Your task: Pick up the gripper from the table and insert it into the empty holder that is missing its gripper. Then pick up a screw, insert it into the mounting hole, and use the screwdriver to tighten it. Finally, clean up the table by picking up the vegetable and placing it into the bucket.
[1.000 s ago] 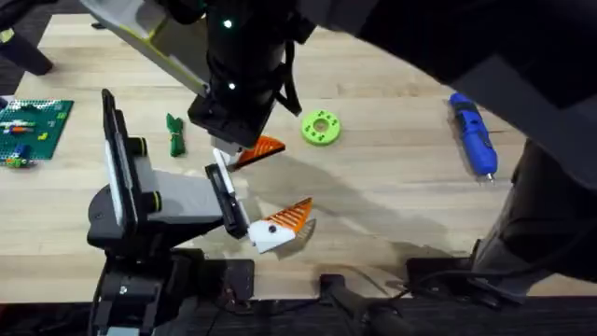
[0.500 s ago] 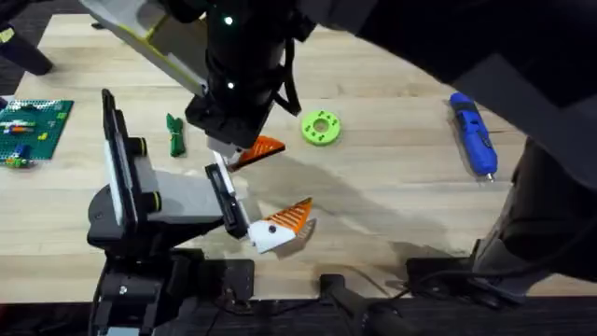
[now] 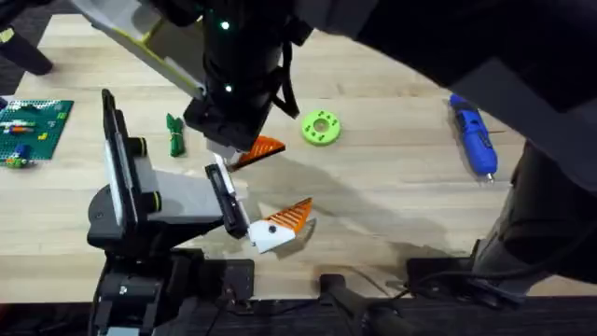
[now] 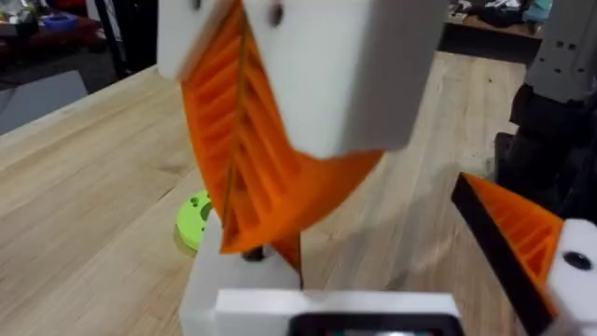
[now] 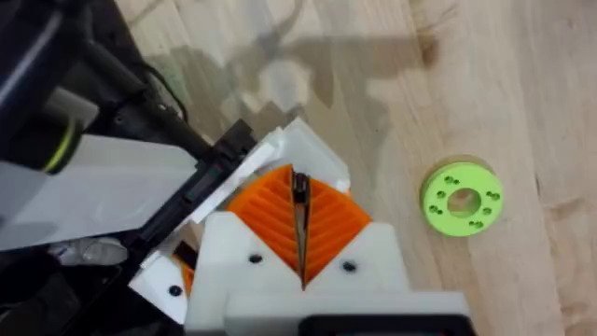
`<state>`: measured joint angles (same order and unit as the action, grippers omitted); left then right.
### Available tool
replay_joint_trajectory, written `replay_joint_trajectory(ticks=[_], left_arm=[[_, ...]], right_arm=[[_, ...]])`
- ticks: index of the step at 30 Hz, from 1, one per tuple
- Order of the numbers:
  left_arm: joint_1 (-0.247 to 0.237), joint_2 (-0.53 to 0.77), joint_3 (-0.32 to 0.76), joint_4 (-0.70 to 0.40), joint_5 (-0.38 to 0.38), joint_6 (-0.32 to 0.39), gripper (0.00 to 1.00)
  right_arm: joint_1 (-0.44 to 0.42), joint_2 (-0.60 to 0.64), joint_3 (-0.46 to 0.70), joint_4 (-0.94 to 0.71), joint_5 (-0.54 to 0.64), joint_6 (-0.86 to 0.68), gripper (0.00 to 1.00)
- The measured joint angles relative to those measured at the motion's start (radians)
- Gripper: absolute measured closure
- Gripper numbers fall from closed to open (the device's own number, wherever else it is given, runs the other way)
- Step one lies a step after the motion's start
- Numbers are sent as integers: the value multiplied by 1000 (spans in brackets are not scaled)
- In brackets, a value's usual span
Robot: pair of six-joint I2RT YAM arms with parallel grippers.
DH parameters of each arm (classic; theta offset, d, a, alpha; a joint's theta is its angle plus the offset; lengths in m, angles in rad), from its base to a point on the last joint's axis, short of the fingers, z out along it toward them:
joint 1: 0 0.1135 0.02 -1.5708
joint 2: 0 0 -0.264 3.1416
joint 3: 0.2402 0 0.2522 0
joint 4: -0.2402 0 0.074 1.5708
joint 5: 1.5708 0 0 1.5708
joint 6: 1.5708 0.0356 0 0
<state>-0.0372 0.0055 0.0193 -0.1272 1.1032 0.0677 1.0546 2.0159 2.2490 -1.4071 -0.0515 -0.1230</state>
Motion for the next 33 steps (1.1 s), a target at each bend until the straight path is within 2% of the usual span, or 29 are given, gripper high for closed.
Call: replay_joint_trajectory(ticks=[33], left_arm=[[0,6,0,0,0,-15,15]], right_arm=[[-1,40,2,-16,-1,0,996]])
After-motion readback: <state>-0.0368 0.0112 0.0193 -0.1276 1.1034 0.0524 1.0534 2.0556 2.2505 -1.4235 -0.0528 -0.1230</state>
